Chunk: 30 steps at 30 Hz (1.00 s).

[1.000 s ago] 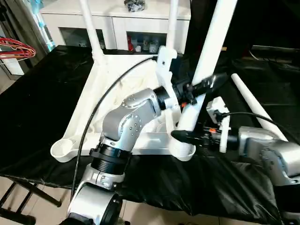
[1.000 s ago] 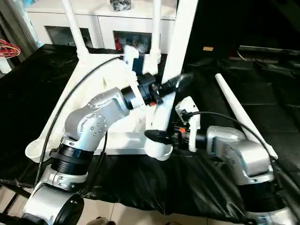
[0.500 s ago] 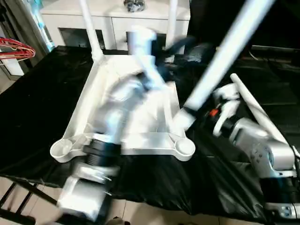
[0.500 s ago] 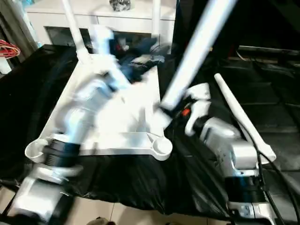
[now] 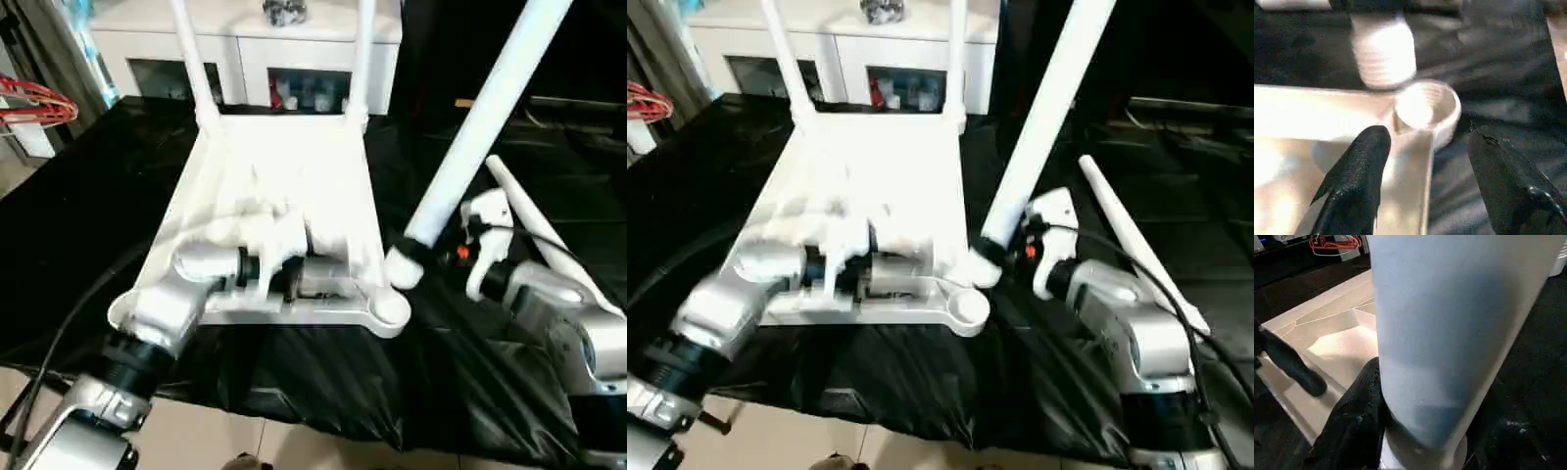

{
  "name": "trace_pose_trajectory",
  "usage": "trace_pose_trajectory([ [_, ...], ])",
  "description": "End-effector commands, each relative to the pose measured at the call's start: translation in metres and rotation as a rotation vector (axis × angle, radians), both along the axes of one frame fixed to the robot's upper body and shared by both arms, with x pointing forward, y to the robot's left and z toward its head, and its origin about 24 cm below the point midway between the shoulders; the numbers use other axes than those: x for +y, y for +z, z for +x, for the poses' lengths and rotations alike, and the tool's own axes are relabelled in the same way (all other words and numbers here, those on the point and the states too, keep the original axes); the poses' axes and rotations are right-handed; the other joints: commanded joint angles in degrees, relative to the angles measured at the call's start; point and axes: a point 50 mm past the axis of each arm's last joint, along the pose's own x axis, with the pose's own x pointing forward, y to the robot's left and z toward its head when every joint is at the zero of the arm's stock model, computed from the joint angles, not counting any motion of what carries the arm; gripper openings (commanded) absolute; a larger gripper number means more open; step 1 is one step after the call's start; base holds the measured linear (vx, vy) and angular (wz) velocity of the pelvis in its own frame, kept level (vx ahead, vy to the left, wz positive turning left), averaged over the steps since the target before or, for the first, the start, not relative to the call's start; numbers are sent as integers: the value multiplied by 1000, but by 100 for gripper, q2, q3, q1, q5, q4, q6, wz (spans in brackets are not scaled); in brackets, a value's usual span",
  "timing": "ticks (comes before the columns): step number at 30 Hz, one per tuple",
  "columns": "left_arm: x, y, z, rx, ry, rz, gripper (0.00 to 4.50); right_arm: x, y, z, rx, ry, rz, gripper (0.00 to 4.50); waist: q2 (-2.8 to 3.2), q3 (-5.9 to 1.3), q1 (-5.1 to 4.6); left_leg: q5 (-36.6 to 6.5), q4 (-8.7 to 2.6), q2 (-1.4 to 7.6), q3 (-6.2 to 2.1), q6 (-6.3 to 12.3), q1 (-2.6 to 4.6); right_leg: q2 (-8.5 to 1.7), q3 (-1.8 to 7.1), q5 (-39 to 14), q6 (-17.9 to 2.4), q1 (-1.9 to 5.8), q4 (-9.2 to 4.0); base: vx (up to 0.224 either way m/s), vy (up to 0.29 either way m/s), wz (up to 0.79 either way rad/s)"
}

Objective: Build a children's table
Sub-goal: Insert table leg to table base

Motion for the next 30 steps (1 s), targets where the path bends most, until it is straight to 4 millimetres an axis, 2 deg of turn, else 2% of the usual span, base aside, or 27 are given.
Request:
trace_pose_trajectory([
  [1, 3, -6, -1, 4, -11, 52, 256, 2, 4, -2, -14, 15, -9, 187, -21, -380, -27, -1556, -426, 121, -108, -104, 110, -307, 271, -2214, -752, 267, -482, 0, 0, 0],
  [4, 7, -17, 0, -5, 1, 114, 247, 4, 1, -4, -6, 15, -14, 187, -19, -386, -31, -1589, -426, 124, -120, -110, 123, -311, 263, -2406, -685, 249, -514, 0, 0, 0],
  [5, 7, -18, 1, -5, 4, 117, 220, 4, 1, -4, -5, 16, -15, 187, -16, -397, -32, -1567, -428, 127, -125, -116, 117, -311, 264, -2358, -683, 260, -500, 0, 0, 0],
  [6, 7, -18, 1, -5, 3, 119, 214, 5, 0, -5, -3, 17, -15, 187, -14, -401, -29, -1550, -427, 128, -125, -114, 116, -312, 263, -2323, -693, 258, -497, 0, 0, 0],
  [9, 8, -19, 3, -6, 5, 129, 207, 6, 0, -6, 0, 20, -17, 187, 5, -404, -27, -1538, -425, 131, -122, -104, 118, -308, 265, -2171, -771, 250, -486, 0, 0, 0],
  [11, 7, -20, 4, -3, 6, 127, 178, 6, 0, -7, 2, 21, -16, 187, 8, -414, -17, -1504, -426, 138, -124, -101, 114, -308, 269, -1995, -828, 259, -460, 0, 0, 0],
  [17, 5, -24, 6, 6, 19, 142, 131, 6, -2, -9, 10, 21, -23, 187, 11, -420, -21, -1415, -419, 139, -116, -72, 98, -305, 277, -1682, -972, 276, -427, 0, 0, 0],
  [21, 4, -26, 7, 2, 24, 153, 97, 7, -2, -9, 10, 21, -26, 187, 13, -424, -15, -1409, -415, 134, -116, -59, 93, -312, 278, -1706, -962, 284, -428, 0, 0, 0],
  [30, 4, -30, 9, -6, 19, 193, 19, 10, -3, -8, 8, 22, -23, 187, 13, -397, -20, -1615, -428, 128, -123, -78, 114, -322, 266, -2223, -806, 261, -502, 0, 0, 0],
])
